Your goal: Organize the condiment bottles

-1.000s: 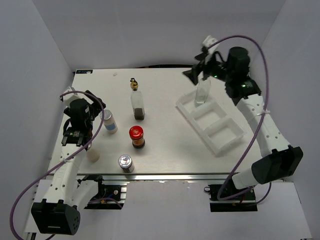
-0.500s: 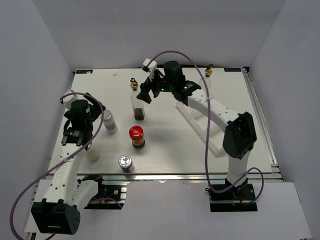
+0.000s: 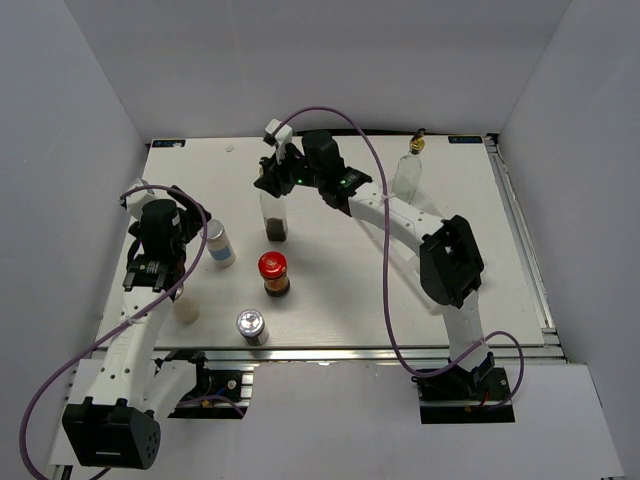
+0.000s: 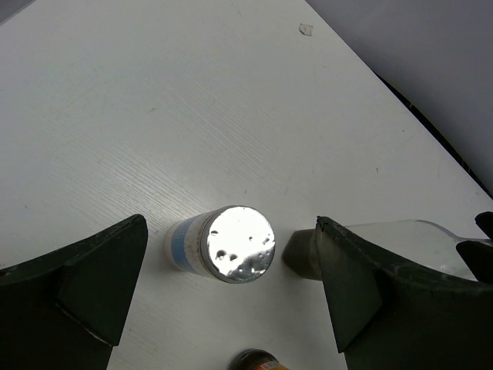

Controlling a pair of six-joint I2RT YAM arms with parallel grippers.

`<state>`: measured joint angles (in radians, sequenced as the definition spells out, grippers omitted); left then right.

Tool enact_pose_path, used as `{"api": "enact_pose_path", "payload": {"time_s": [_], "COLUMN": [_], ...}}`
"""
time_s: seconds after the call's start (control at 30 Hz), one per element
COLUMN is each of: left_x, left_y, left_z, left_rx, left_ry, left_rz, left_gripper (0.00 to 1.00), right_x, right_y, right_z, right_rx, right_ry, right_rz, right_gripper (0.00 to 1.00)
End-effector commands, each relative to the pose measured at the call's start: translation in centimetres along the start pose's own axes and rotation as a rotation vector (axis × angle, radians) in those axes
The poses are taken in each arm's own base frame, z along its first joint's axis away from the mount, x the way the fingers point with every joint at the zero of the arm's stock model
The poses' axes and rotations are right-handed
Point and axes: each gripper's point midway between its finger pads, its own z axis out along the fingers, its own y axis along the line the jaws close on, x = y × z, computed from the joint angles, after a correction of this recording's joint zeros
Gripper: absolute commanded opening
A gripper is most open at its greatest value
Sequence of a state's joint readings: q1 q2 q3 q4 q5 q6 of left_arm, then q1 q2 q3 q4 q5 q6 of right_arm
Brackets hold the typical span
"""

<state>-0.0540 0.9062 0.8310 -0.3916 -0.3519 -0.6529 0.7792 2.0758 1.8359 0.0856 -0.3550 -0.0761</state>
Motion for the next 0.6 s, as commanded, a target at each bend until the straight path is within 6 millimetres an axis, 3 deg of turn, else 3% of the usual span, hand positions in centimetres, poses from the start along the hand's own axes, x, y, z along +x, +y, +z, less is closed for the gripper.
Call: {"api": "enact_pose_path", "payload": {"time_s": [0.0,0.1,0.13,0.17,0.23,0.33,0.4,0.43,0.5,0.57], "left_x": [-0.5,-0.5,-0.5,-0.4,-0.4,-0.3,-0.2,-0.2,0.0,-0.1], "left_y": [0.1,0.1,0.1,0.2,0.2,0.2,0.0,0.0,-0.1,0.0], "left_z": [-0.4,-0.5,-0.5,-0.5,-0.5,-0.4,-0.3,-0.2,0.0,0.0], "left_rx": [-0.001,-0.001,0.000,-0.002,0.000,0.005,0.010,0.013,0.016,0.007], "left_ry": [-0.015,-0.018,-0.017,-0.016,-0.015,-0.016,-0.010,-0.011,-0.005,-0.009], "left_rz": [0.002,0.001,0.000,0.000,-0.001,-0.004,-0.004,0.001,0.006,0.006], "left_gripper": [0.98,0.98,0.98,0.98,0.98,0.98,0.98,0.98,0.98,0.98], "right_x": [-6.3,-8.9,-11.0,-10.5,-11.6,-13.9,-12.9,-13.6,-12.7,-13.0], "right_y": [0.2,0.4,0.6,0.5,-0.1,-1.2,-3.1,-3.5,-5.6,-6.4], "right_z": [-1.3,-3.7,-5.4,-6.1,-8.1,-12.9,-14.8,-16.3,-18.3,-20.2], "right_rx": [0.007,0.040,0.057,0.076,0.110,0.181,0.227,0.248,0.297,0.325], "right_ry": [-0.153,-0.181,-0.217,-0.205,-0.222,-0.242,-0.206,-0.223,-0.204,-0.215], "right_rz": [-0.062,-0.080,-0.112,-0.115,-0.139,-0.173,-0.181,-0.190,-0.169,-0.172], "right_gripper": [0.03,0.00,0.00,0.00,0.00,0.00,0.00,0.00,0.00,0.00]}}
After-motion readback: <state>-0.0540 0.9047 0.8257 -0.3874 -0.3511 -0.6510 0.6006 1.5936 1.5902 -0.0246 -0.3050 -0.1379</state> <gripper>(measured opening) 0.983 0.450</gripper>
